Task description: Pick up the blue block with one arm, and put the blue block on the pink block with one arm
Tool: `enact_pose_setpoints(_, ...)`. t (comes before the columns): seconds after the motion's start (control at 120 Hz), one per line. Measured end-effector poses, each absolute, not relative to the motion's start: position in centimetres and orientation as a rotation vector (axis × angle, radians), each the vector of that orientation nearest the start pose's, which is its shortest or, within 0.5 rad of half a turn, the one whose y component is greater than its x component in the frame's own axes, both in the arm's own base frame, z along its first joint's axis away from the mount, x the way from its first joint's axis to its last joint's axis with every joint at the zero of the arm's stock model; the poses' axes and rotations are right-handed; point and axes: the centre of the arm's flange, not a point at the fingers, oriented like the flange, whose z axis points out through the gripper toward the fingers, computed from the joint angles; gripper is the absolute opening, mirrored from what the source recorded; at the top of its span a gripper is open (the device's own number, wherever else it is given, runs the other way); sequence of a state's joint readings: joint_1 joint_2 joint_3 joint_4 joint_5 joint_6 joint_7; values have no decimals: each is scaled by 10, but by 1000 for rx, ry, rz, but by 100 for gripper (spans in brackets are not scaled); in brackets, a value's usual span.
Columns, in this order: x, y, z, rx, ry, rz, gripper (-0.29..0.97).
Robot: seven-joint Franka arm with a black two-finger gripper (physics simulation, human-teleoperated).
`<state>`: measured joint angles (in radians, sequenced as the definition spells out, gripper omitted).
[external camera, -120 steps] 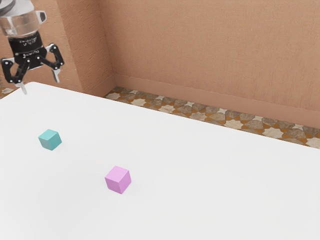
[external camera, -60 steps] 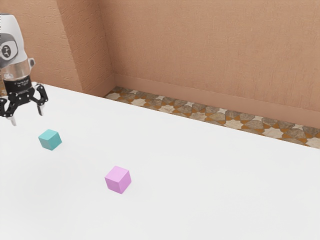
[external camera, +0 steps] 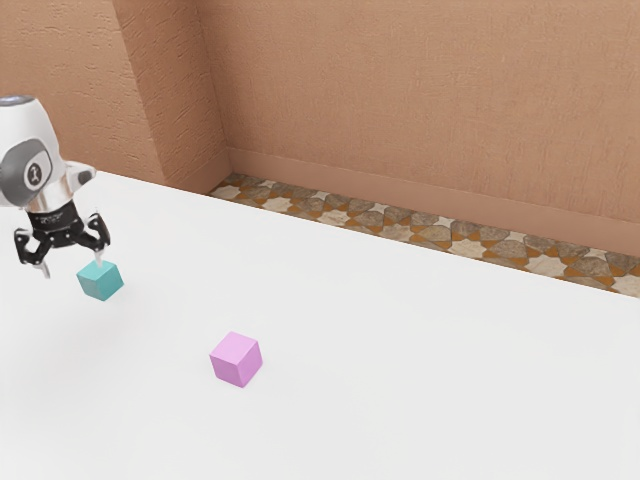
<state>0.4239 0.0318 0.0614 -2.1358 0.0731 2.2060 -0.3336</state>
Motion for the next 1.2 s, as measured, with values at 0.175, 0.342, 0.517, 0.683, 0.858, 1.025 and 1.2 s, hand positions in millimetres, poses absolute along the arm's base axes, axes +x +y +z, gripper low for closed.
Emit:
enact_pose_setpoints(0.175,489,274,382,-2933,-879,-155,68)
enact_pose_setpoints(0.342,493,292,356,-2968,-670,-204,68)
enact_pose_setpoints(0.517,500,296,342,-2985,-488,-260,68)
enact_pose_setpoints(0.683,502,309,325,-2996,-383,-272,68)
enact_pose_setpoints(0.858,505,321,319,-2996,-260,-312,68)
enact_pose_setpoints(1.025,509,325,313,-2999,-146,-322,68)
enact_pose_setpoints(1.2,522,335,306,-2992,-53,-334,68)
